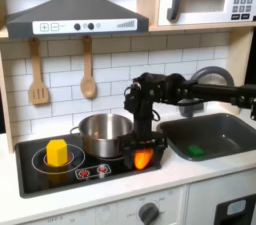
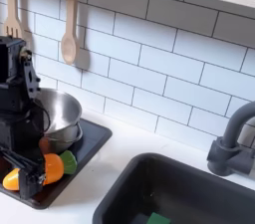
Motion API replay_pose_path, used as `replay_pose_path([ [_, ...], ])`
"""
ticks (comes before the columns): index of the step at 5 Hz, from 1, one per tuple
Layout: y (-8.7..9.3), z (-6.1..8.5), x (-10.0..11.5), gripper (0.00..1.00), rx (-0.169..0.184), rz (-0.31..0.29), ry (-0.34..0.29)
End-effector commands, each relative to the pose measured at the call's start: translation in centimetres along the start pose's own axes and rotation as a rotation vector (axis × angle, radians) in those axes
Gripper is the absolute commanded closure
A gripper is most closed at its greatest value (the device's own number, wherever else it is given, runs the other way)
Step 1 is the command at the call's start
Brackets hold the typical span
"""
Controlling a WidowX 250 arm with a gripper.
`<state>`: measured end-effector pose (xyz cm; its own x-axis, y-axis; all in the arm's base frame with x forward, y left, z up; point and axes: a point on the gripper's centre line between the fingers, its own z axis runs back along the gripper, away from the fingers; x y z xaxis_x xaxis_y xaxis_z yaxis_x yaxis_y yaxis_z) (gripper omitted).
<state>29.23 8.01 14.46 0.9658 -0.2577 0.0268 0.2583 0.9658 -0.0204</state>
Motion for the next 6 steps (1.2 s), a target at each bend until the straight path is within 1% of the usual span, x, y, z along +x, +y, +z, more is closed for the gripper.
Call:
replay_pose_path([
  [1,-0.7,-0.23,0.53,0.0,-0.005,-0.058,0.004],
  [2,-0.42,-0.36,0.57,0.0,-0.01,-0.054,0.007],
  [3,-0.36,-0.85,0.66,0.0,-0.017,-0.06,0.02],
  [5,-0.53,-0.87,0.9,0.0,-0.024,-0.069,0.014],
  [6,-0.53,-1.05,0.82,0.0,-0.027,-0.064,0.017],
])
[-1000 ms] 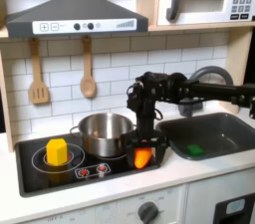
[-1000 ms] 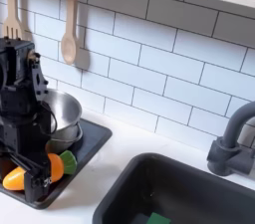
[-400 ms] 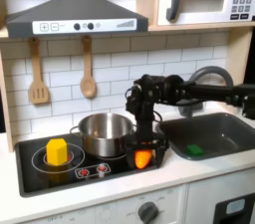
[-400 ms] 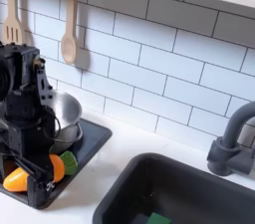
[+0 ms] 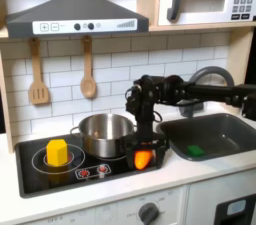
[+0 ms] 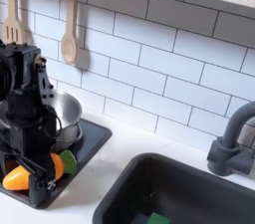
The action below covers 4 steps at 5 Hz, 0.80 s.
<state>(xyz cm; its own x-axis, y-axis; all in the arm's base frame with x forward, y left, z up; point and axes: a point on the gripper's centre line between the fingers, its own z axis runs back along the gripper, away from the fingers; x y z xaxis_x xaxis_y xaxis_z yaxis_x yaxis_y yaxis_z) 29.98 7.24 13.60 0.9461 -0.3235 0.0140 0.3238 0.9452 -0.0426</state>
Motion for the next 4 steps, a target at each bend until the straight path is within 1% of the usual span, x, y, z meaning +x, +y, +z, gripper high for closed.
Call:
replay_pose_path([
  [1,-0.09,-0.13,0.11,0.0,-0.005,0.004,0.001],
  [3,0.23,-0.26,0.38,0.0,-0.002,0.024,0.006],
  [4,0.12,0.06,0.42,0.0,0.008,0.034,-0.008],
])
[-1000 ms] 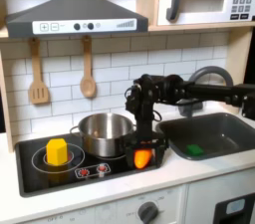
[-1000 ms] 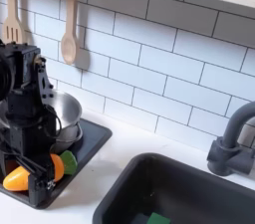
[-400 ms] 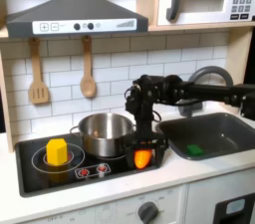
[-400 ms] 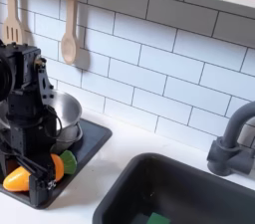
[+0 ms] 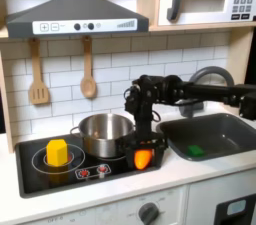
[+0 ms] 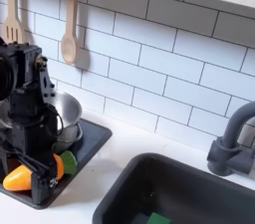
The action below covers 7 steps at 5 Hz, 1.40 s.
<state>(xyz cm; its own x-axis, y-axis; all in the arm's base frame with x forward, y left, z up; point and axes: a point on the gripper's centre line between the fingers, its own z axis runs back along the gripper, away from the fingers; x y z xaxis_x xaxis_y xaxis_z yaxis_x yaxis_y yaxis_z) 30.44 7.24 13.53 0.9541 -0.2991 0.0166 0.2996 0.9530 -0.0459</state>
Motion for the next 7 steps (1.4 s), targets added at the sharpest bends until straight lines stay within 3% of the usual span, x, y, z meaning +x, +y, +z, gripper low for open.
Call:
replay_pose_path([
  [1,0.2,0.2,0.0,0.31,0.023,0.016,-0.015],
  [2,0.4,0.0,0.2,1.0,0.02,0.018,-0.014],
  [4,0.4,-0.1,0.2,1.0,0.019,0.019,-0.02],
  [5,0.2,0.9,0.2,1.0,0.005,0.031,-0.022],
  [6,-0.2,1.4,-0.3,1.0,-0.035,0.047,-0.018],
  [7,-0.4,1.9,-0.7,1.0,-0.046,0.049,-0.015],
])
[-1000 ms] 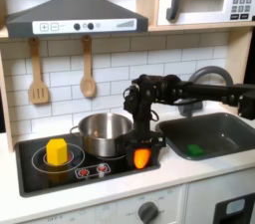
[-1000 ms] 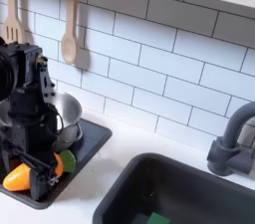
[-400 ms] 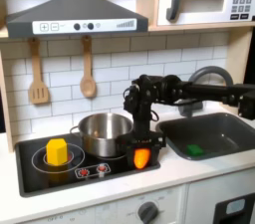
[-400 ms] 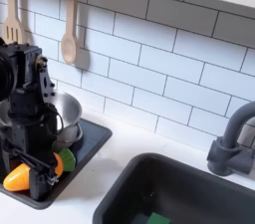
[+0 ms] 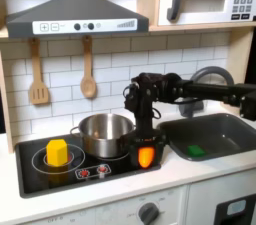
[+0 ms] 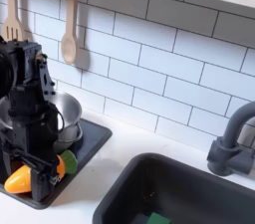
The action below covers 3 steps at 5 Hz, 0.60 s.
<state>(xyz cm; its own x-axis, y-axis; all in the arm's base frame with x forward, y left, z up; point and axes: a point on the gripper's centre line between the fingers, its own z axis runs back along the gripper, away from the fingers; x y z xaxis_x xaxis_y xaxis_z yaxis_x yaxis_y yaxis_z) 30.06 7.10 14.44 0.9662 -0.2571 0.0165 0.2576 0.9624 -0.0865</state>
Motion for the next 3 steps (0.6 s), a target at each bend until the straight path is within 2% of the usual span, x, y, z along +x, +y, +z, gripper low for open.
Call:
replay_pose_path([
  [1,-0.1,1.9,-1.2,1.0,-0.013,0.024,-0.022],
  [3,-0.1,4.8,-1.9,1.0,-0.044,0.068,-0.066],
])
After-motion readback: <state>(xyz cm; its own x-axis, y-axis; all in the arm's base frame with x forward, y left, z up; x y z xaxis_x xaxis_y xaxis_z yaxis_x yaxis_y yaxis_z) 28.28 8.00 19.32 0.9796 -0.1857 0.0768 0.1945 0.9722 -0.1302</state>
